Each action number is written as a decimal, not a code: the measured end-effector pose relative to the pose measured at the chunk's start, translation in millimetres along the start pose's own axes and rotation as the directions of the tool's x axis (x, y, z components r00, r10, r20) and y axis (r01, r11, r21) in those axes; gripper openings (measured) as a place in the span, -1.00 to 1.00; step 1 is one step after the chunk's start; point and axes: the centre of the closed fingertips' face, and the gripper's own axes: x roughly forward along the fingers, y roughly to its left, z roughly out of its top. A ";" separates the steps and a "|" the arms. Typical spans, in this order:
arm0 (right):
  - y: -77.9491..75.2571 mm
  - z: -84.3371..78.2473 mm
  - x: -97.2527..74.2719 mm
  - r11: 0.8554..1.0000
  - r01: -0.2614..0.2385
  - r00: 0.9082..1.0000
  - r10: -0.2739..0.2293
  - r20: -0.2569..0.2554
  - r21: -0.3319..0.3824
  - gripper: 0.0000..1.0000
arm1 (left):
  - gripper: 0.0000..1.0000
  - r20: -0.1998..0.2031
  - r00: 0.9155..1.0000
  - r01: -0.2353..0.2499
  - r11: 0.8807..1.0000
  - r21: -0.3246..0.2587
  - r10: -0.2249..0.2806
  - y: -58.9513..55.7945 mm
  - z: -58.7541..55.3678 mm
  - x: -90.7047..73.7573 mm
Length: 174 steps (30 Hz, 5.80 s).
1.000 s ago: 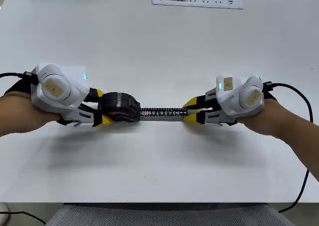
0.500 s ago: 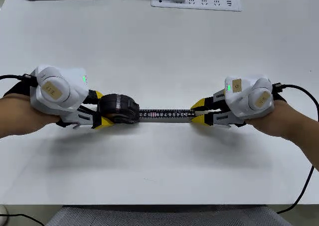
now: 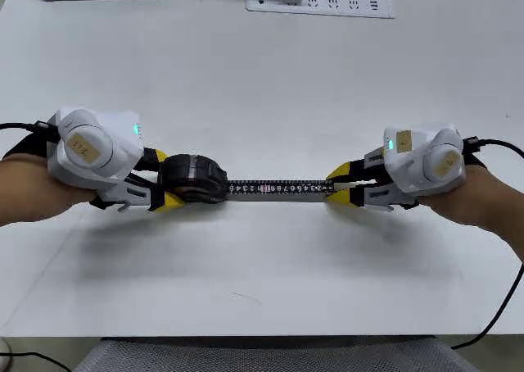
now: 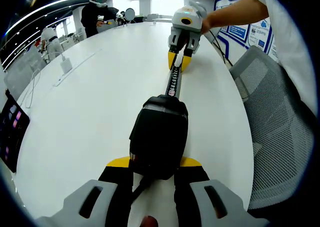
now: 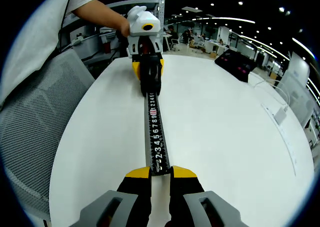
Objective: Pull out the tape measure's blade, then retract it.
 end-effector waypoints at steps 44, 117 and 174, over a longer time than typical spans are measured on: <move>0.1 -35.6 -29.3 1.000 0.014 0.997 -0.013 -0.071 0.011 -0.83 | -0.48 0.000 1.000 0.003 1.000 0.007 -0.003 0.0 0.0 0.3; 0.4 -71.0 -59.4 0.996 0.038 0.981 -0.022 -0.191 0.077 -0.56 | -0.39 -0.006 0.999 -0.032 0.999 0.008 0.032 -0.8 2.1 1.3; 16.9 -42.5 -97.7 0.920 0.283 0.959 -0.265 -0.101 0.270 0.27 | 0.35 0.138 0.963 -0.189 0.944 -0.270 0.233 -15.5 7.7 -56.2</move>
